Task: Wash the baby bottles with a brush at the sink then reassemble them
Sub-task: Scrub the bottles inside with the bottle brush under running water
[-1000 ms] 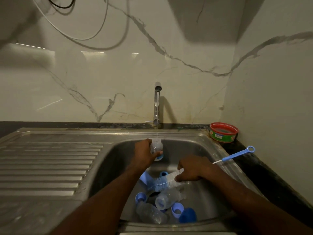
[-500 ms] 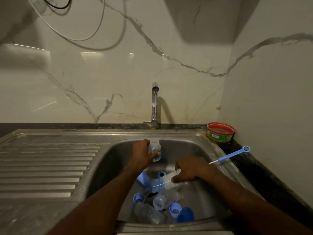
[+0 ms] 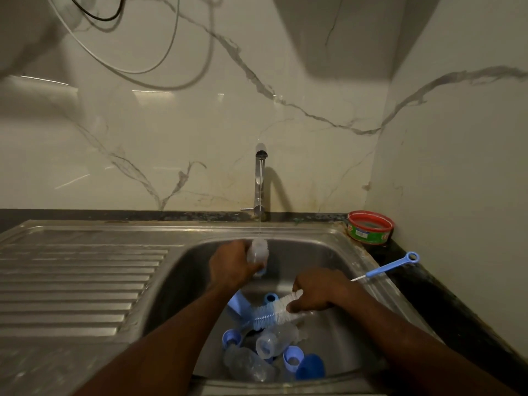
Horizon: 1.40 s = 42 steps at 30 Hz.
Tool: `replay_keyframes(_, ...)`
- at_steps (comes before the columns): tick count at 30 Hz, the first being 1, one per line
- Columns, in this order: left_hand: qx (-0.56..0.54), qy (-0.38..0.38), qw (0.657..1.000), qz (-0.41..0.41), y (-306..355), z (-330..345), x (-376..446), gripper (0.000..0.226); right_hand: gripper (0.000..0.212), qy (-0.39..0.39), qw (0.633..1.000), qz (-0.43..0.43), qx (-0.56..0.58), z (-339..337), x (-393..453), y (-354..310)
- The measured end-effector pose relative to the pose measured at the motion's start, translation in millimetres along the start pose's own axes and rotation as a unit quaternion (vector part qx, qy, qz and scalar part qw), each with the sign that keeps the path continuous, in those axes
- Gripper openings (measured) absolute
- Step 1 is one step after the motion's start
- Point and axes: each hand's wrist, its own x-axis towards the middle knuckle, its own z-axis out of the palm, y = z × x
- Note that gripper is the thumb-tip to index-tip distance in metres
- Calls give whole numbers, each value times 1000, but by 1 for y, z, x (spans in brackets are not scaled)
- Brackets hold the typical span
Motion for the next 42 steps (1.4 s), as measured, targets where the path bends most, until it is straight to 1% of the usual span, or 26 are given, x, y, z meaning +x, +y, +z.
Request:
replay_keyframes(1, -16, 28, 999, 5, 0, 0, 2, 40, 49, 2, 1000, 0, 1, -1, 0, 1)
replay_keyframes(2, -17, 37, 999, 6, 1, -1, 2, 40, 50, 1, 1000, 1, 2, -1, 0, 1)
replay_keyframes(4, 28, -22, 999, -4, 2, -2, -1, 36, 50, -1, 1000, 0, -1, 0, 0, 2)
replay_keyframes(5, 38, -38, 999, -7, 1, -1, -2, 33, 50, -2, 1000, -2, -5, 0, 0, 1)
replay_keyframes(6, 32, -23, 999, 3, 2, -1, -2, 32, 50, -2, 1000, -2, -7, -1, 0, 1)
replay_keyframes(8, 3, 40, 999, 13, 4, -2, 1, 42, 51, 0, 1000, 0, -2, -1, 1, 2)
replay_keyframes(9, 1, 43, 999, 10, 4, -2, 1, 44, 51, 1, 1000, 1, 1, 0, 2, 2)
replay_keyframes(12, 52, -27, 998, 2, 1, 2, -4, 39, 49, 5, 1000, -3, 0, 3, 3, 1)
replay_keyframes(13, 42, -17, 999, 7, 1, 2, -4, 40, 49, 6, 1000, -3, 0, 3, 3, 2)
replay_keyframes(15, -2, 46, 999, 18, 3, 1, 0, 45, 50, 9, 1000, 1, 3, 3, 4, 2)
replay_keyframes(16, -13, 61, 998, 25, 5, 0, 1, 46, 51, 8, 1000, 2, 4, 4, 4, 3)
replay_keyframes(19, 36, -5, 999, 11, 3, 0, -5, 40, 52, 8, 1000, -4, -2, 5, 6, 3)
replay_keyframes(20, 31, 0, 999, 15, 3, 1, -5, 41, 52, 9, 1000, -4, -3, 5, 6, 3)
replay_keyframes(22, -11, 51, 998, 25, 3, 1, -1, 45, 52, 9, 1000, -4, -3, 6, 9, 4)
replay_keyframes(23, -18, 56, 998, 26, 3, 2, 1, 45, 52, 9, 1000, -3, -1, 6, 10, 4)
replay_keyframes(26, 39, -21, 999, 11, 2, 4, -3, 41, 51, 16, 1000, -7, 5, 9, 12, 5)
replay_keyframes(27, 36, -9, 999, 14, 3, 5, -3, 41, 50, 18, 1000, -7, 6, 9, 13, 5)
replay_keyframes(29, 4, 54, 998, 28, 6, 5, 0, 43, 51, 17, 1000, -8, 6, 9, 13, 5)
replay_keyframes(30, -3, 69, 997, 31, 7, 4, 1, 45, 51, 15, 1000, -9, 8, 8, 12, 5)
replay_keyframes(33, 60, 5, 998, 3, 3, 5, -2, 46, 50, 9, 1000, -19, 2, 8, 12, 6)
replay_keyframes(34, 61, 17, 998, 5, 2, 5, -2, 46, 49, 9, 1000, -22, -1, 8, 13, 7)
replay_keyframes(36, 23, 78, 997, 20, 5, 3, 0, 46, 49, 7, 1000, -20, 1, 6, 12, 7)
replay_keyframes(37, 23, 88, 996, 26, 6, 2, 0, 46, 50, 6, 1000, -20, 1, 6, 13, 7)
replay_keyframes(40, 85, 4, 996, 8, 8, 4, -8, 46, 49, 5, 1000, -21, -4, 7, 13, 7)
replay_keyframes(41, 78, 6, 997, 9, 8, 3, -9, 46, 49, 4, 1000, -18, -2, 7, 13, 7)
replay_keyframes(42, 56, 31, 998, 18, 8, 3, -7, 46, 50, 5, 1000, -15, -1, 7, 13, 7)
